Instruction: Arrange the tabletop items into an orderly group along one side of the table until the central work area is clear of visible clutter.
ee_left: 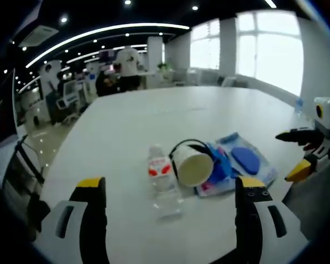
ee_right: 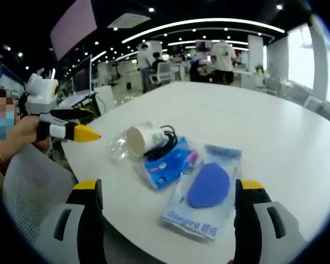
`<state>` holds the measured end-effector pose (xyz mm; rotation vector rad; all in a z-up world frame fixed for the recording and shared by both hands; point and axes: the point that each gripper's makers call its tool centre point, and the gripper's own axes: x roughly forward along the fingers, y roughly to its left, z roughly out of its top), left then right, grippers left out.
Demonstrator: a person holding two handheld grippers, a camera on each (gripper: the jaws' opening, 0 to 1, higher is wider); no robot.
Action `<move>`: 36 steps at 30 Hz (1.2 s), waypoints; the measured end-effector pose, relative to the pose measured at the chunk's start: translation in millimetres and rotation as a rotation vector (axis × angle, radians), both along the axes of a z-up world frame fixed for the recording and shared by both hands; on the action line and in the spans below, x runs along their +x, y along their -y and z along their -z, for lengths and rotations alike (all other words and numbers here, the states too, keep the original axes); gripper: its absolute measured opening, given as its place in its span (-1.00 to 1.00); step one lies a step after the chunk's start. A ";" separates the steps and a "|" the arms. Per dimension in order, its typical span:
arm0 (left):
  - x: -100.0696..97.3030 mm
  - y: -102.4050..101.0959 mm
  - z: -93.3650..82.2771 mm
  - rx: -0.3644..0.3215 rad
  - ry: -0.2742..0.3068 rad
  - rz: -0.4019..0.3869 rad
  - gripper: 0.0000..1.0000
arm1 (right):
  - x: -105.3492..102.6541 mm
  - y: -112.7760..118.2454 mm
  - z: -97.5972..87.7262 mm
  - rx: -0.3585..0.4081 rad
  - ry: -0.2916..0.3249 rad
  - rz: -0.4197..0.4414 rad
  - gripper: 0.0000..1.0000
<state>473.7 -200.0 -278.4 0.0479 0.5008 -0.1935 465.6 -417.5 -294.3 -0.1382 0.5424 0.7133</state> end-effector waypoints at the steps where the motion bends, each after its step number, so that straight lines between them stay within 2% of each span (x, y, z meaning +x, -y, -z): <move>1: -0.1 -0.1 0.2 0.000 -0.001 0.000 0.89 | -0.1 -0.2 0.1 0.000 -0.001 0.000 0.99; 36: -3.8 -3.4 8.3 0.006 -0.046 -0.013 0.84 | -3.7 -3.8 2.1 -0.002 -0.011 -0.022 0.99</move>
